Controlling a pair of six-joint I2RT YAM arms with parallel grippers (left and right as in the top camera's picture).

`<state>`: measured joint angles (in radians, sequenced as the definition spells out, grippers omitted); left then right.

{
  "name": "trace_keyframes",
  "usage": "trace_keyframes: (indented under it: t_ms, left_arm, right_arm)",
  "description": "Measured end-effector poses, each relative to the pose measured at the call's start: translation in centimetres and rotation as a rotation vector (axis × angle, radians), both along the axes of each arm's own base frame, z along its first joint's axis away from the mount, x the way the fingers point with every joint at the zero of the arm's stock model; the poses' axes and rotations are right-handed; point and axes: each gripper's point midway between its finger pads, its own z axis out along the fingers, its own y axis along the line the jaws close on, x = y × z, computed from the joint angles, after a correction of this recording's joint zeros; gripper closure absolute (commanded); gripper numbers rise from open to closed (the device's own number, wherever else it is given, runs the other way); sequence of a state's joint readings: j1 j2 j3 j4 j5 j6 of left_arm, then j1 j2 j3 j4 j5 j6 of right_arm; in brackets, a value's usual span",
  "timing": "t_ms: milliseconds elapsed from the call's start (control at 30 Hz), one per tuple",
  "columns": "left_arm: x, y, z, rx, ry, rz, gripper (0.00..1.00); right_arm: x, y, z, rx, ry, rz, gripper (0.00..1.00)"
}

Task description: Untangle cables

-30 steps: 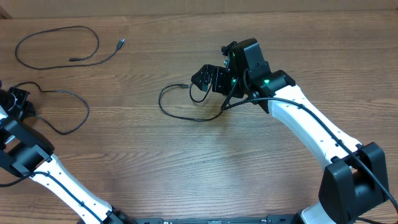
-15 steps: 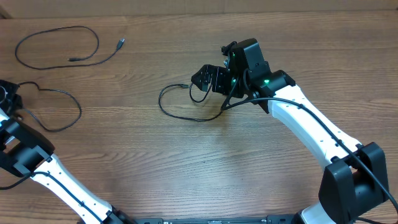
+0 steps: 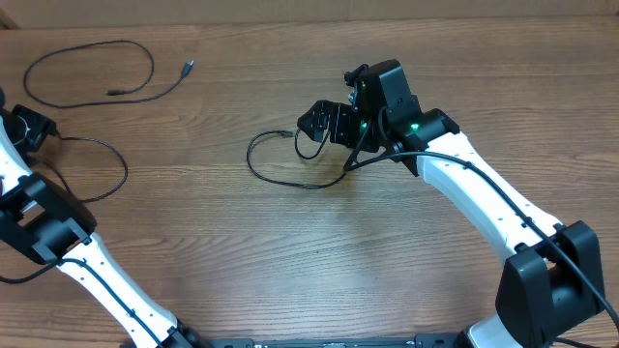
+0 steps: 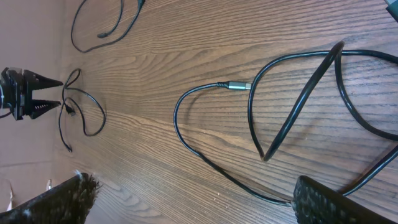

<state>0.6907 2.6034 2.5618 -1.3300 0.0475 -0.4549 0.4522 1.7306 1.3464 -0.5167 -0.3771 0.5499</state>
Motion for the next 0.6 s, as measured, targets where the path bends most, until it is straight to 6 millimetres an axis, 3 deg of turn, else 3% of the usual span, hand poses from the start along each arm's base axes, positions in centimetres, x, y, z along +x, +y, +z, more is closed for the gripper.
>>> trace_keyframes:
  t_ms: [133,233,533,600]
  left_arm:
    - [-0.5,-0.1,-0.1,-0.004,0.021,-0.023,0.36]
    - [-2.3,0.4,-0.3,0.013,0.094,0.037,0.31]
    - [-9.6,5.4,-0.2,0.081,0.246,0.216,0.32]
    - [-11.1,6.5,-0.1,0.094,0.267,0.246,0.42]
  right_arm:
    - [0.0,0.0,0.0,-0.002,0.002,0.000,0.00]
    - [-0.3,-0.2,-0.3,-0.009,0.018,0.000,0.00]
    - [-0.3,-0.1,-0.3,-0.008,0.015,0.000,0.00]
    - [-0.3,-0.1,-0.3,-0.008,0.014,0.000,0.00]
